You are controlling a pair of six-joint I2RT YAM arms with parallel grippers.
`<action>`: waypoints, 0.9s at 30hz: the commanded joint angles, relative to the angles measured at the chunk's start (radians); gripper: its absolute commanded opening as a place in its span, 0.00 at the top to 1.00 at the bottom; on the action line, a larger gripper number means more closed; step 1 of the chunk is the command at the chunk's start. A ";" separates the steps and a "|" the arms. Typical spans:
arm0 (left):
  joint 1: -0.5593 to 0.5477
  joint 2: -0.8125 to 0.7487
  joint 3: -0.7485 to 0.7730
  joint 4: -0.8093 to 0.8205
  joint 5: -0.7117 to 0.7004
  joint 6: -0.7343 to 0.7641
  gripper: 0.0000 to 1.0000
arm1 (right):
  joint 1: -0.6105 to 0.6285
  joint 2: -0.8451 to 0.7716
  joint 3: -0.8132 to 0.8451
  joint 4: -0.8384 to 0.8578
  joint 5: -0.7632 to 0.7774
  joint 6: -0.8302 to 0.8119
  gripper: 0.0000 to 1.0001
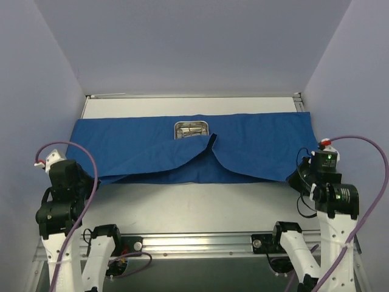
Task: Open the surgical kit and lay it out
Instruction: Open the surgical kit at the center of the board.
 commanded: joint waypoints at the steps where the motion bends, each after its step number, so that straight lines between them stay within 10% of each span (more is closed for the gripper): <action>1: -0.006 -0.127 0.022 -0.096 -0.102 -0.117 0.98 | 0.014 -0.112 -0.029 -0.113 0.122 0.023 1.00; 10: -0.032 -0.549 0.051 -0.215 -0.200 -0.364 0.85 | 0.143 -0.262 0.023 -0.158 0.116 0.179 1.00; 12: -0.056 -0.551 0.084 -0.169 -0.204 -0.286 0.62 | 0.176 -0.239 0.037 -0.144 0.128 0.192 0.86; 14: -0.070 -0.499 0.136 -0.098 -0.209 -0.230 0.39 | 0.195 -0.197 0.113 -0.123 0.218 0.184 0.42; 18: -0.096 -0.314 0.196 0.026 -0.214 -0.137 0.31 | 0.206 -0.094 0.235 0.115 0.301 0.178 0.11; 24: -0.096 0.215 0.291 0.261 -0.107 -0.091 0.45 | 0.203 0.343 0.273 0.510 0.230 0.160 0.39; 25: -0.096 0.398 0.357 0.310 -0.068 -0.072 0.67 | 0.200 0.400 0.278 0.555 0.217 0.160 0.67; 27: -0.144 0.554 0.434 0.345 -0.063 -0.062 0.87 | 0.180 0.556 0.299 0.639 0.188 0.160 0.91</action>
